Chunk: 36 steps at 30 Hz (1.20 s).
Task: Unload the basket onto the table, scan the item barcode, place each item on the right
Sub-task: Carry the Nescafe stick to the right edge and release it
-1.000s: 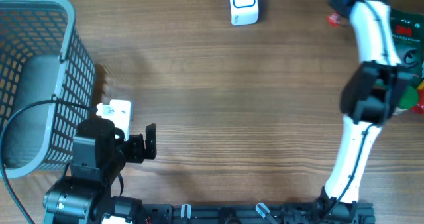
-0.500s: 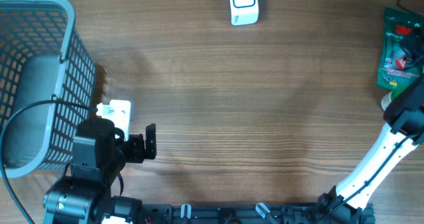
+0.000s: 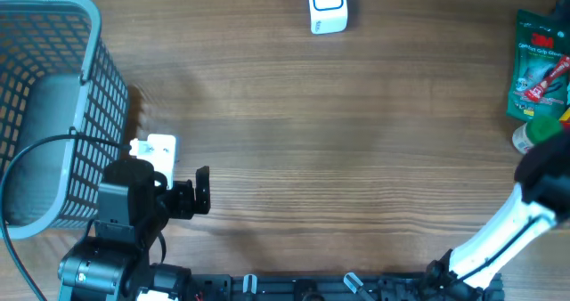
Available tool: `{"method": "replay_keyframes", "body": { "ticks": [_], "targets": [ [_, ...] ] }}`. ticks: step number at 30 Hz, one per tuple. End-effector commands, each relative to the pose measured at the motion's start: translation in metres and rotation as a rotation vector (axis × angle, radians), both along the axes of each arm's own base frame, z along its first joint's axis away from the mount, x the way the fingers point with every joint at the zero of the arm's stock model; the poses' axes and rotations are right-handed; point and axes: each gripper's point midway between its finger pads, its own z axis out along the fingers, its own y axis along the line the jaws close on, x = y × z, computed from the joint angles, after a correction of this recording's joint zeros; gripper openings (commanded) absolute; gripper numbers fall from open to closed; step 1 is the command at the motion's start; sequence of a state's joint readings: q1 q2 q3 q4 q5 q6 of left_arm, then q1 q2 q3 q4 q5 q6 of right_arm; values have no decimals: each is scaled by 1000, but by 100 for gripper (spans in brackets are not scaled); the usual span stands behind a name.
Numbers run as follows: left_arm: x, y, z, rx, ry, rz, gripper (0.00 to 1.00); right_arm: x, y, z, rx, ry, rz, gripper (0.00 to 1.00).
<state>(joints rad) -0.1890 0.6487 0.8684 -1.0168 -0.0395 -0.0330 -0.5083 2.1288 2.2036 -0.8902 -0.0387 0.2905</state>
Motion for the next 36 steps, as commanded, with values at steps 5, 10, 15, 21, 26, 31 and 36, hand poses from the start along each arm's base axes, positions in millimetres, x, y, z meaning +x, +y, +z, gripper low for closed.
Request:
{"method": "replay_keyframes", "body": {
  "ticks": [5, 10, 15, 21, 26, 31, 36],
  "targets": [
    [-1, -2, -1, -10, -1, -2, 100, -23, 113, 140, 17, -245, 193, 100],
    [-1, -2, -1, -10, -1, -2, 100, -56, 181, 189, 5, -309, 310, 100],
    [-1, -2, -1, -10, -1, -2, 100, -99, 243, 217, 17, -328, 431, 100],
    [-1, -2, -1, -10, -1, -2, 100, -162, 293, 231, 45, -312, 554, 100],
    [-1, -2, -1, -10, -1, -2, 100, -213, 300, 212, 201, -204, 462, 100],
    [-1, -2, -1, -10, -1, -2, 100, -226, 291, 197, 174, -122, 420, 100],
    [-1, -2, -1, -10, -1, -2, 100, -232, 295, 189, 170, -77, 466, 100]
  ]
}}
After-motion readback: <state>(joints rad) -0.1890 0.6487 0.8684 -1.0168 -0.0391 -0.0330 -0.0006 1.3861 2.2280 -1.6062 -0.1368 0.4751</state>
